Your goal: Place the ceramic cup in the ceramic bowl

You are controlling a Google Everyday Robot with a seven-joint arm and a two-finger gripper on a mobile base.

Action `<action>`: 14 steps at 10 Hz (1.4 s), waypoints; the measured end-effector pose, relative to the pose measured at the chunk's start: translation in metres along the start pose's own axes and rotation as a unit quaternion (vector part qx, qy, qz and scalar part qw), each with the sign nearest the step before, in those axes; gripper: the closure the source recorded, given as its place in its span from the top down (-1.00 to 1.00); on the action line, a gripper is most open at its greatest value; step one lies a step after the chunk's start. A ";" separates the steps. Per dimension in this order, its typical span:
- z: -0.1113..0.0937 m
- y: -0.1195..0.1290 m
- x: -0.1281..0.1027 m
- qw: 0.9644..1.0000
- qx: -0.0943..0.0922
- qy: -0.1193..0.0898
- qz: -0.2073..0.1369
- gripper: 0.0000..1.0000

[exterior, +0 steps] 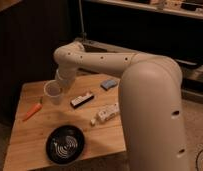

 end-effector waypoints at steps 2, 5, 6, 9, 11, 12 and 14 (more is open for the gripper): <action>0.002 0.012 0.061 0.999 -0.006 0.040 -0.008 -1.00; 0.004 0.000 0.120 0.997 -0.003 0.080 0.002 -0.94; 0.014 -0.004 0.139 0.995 0.001 0.098 0.009 -0.74; 0.047 -0.007 0.160 0.992 0.005 0.121 0.020 -0.15; 0.061 -0.006 0.167 0.992 -0.008 0.126 0.025 0.26; 0.066 -0.007 0.169 0.992 -0.021 0.126 0.023 0.46; 0.068 -0.008 0.170 0.991 -0.033 0.125 0.015 0.60</action>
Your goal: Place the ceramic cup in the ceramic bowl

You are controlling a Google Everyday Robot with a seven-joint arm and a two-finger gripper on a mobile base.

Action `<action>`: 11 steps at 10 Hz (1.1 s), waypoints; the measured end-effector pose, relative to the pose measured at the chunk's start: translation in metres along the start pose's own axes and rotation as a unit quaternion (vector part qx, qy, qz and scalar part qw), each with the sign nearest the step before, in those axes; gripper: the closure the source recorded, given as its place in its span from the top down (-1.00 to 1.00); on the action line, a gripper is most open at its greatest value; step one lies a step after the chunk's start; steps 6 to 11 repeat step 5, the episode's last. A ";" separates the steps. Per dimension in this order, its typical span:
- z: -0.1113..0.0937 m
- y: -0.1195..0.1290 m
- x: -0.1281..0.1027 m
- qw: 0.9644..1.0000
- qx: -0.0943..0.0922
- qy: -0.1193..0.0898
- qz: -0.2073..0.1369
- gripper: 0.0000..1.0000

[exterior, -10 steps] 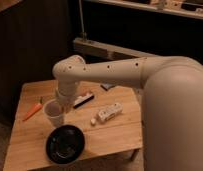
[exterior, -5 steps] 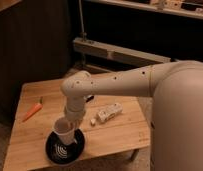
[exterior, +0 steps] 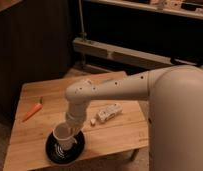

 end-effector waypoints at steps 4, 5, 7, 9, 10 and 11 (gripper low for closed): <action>-0.002 0.003 -0.007 1.000 -0.014 -0.001 -0.016 0.60; -0.006 0.002 -0.008 1.000 -0.016 -0.004 -0.015 0.60; -0.006 0.002 -0.008 1.000 -0.016 -0.004 -0.015 0.60; -0.006 0.002 -0.008 1.000 -0.016 -0.004 -0.015 0.60; -0.006 0.002 -0.008 1.000 -0.016 -0.004 -0.015 0.60; -0.006 0.002 -0.008 1.000 -0.016 -0.004 -0.015 0.60</action>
